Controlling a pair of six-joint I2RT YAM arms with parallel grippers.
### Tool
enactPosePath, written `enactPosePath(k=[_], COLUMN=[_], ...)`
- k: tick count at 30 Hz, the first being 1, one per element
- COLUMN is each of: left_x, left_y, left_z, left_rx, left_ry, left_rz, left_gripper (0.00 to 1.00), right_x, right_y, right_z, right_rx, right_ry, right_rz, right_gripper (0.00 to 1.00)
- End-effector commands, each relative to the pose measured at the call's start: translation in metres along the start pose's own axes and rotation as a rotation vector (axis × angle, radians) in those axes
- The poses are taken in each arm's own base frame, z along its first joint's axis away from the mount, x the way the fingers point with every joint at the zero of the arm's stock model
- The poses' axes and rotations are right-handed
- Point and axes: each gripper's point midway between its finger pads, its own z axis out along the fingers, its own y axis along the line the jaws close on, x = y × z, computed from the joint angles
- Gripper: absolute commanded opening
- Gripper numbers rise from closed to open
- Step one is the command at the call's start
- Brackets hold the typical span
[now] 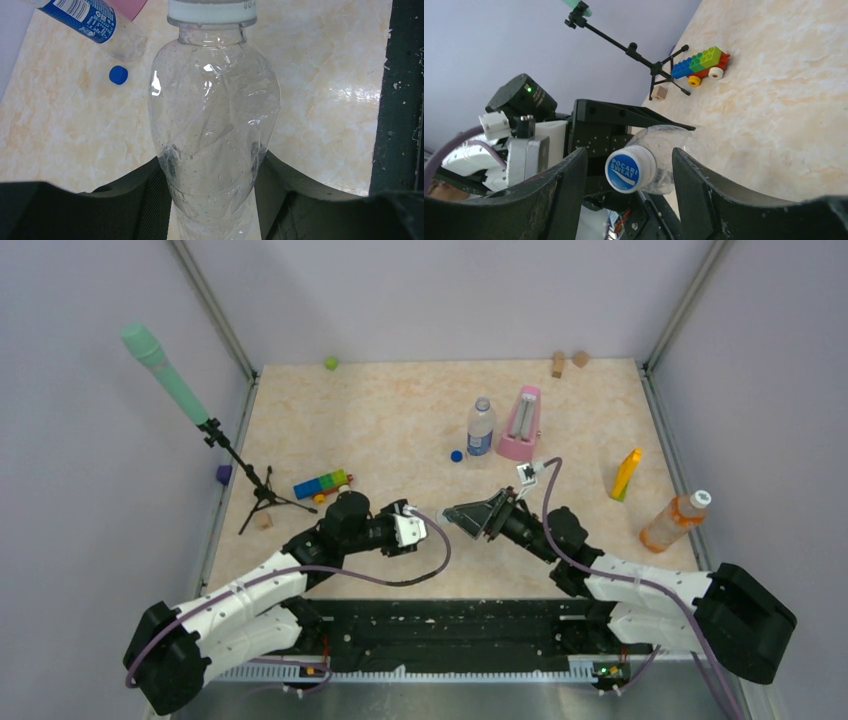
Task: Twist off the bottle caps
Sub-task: Unscrew the bottle cap from the plastic bottle.
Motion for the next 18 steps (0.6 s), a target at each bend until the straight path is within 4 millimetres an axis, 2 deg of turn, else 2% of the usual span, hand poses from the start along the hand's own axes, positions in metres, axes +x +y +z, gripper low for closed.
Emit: enactPosePath(k=[1, 4, 6, 9, 13, 16, 18], left_x=[-0.019, -0.020, -0.020, -0.020, -0.020, -0.019, -0.020], left_y=[0.012, 0.012, 0.014, 0.015, 0.015, 0.016, 0.017], left_z=[-0.002, -0.002, -0.002, -0.002, -0.001, -0.001, -0.001], left_rx=[-0.037, -0.040, -0.046, -0.050, -0.048, -0.046, -0.047], left_ry=[-0.064, -0.066, -0.065, -0.062, -0.059, -0.047, -0.046], left_rz=[0.030, 0.030, 0.028, 0.029, 0.035, 0.043, 0.042], left_gripper=[0.00, 0.00, 0.00, 0.00, 0.00, 0.00, 0.00], right_x=[-0.013, -0.011, -0.009, 0.001, 0.003, 0.002, 0.001], right_y=[0.026, 0.025, 0.025, 0.015, 0.012, 0.012, 0.010], right_z=[0.015, 0.013, 0.013, 0.015, 0.013, 0.011, 0.010], right_rx=[-0.046, -0.051, -0.046, 0.004, 0.014, 0.016, 0.032], right_ry=[-0.031, -0.027, -0.009, 0.049, 0.070, 0.074, 0.072], right_rz=[0.038, 0.038, 0.021, -0.022, -0.065, -0.116, -0.121], right_gripper=[0.56, 0.42, 0.43, 0.53, 0.55, 0.52, 0.45])
